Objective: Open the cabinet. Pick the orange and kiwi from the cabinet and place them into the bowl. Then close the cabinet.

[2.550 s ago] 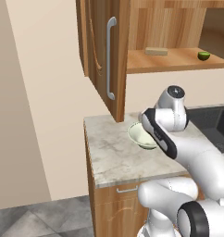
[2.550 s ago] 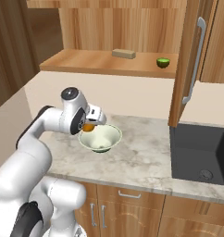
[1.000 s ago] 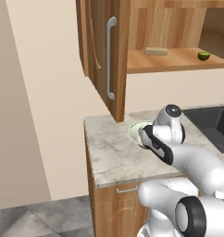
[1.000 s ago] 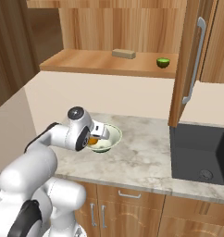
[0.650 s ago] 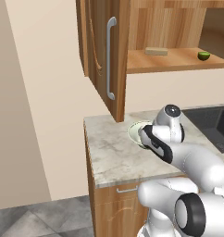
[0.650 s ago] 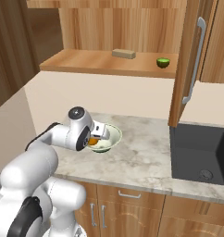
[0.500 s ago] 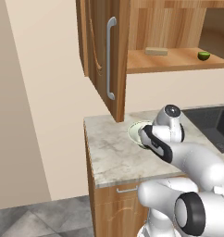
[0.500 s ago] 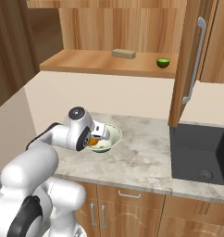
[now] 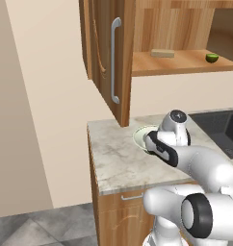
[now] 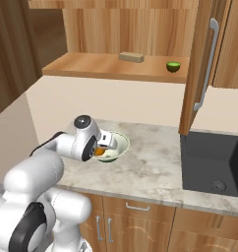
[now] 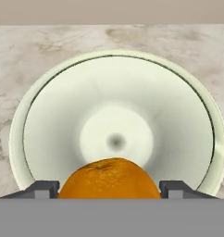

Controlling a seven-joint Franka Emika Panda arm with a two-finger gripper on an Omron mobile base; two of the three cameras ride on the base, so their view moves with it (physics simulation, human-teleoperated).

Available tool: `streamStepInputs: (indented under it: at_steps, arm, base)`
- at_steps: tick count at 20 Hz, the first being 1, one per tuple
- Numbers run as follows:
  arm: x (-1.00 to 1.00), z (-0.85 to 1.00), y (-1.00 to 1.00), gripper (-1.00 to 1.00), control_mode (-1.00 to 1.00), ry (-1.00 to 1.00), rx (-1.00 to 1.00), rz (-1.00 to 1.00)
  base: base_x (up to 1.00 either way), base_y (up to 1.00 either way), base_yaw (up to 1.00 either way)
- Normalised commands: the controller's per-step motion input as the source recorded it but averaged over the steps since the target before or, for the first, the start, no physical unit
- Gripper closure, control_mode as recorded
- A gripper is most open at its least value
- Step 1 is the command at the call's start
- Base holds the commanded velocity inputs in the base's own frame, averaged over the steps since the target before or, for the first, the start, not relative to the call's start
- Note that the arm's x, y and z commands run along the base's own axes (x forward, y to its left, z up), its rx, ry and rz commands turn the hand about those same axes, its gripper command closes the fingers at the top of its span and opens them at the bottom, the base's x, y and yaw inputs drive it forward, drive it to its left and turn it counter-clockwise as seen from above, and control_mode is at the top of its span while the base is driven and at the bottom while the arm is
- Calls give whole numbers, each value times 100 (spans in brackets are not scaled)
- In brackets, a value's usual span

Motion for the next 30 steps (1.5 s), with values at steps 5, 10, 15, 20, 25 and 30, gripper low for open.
streamStepInputs:
  at_steps: [5, 10, 15, 20, 25, 30]
  arm:
    - [7, -4, 0, -100, -100, 0, 0, 0]
    - [0, 2, -4, -100, -100, 0, 0, 0]
    - [-18, 30, -6, -100, -100, 0, 0, 0]
    - [-22, 50, -5, -100, -100, 0, 0, 0]
    - [4, 43, -1, -100, -100, 0, 0, 0]
    - [-1, 47, -3, -100, -100, 0, 0, 0]
  base:
    - [0, 0, 0]
    - [0, 0, 0]
    - [0, 0, 0]
    - [0, 0, 0]
    - [0, 0, 0]
    - [0, 0, 0]
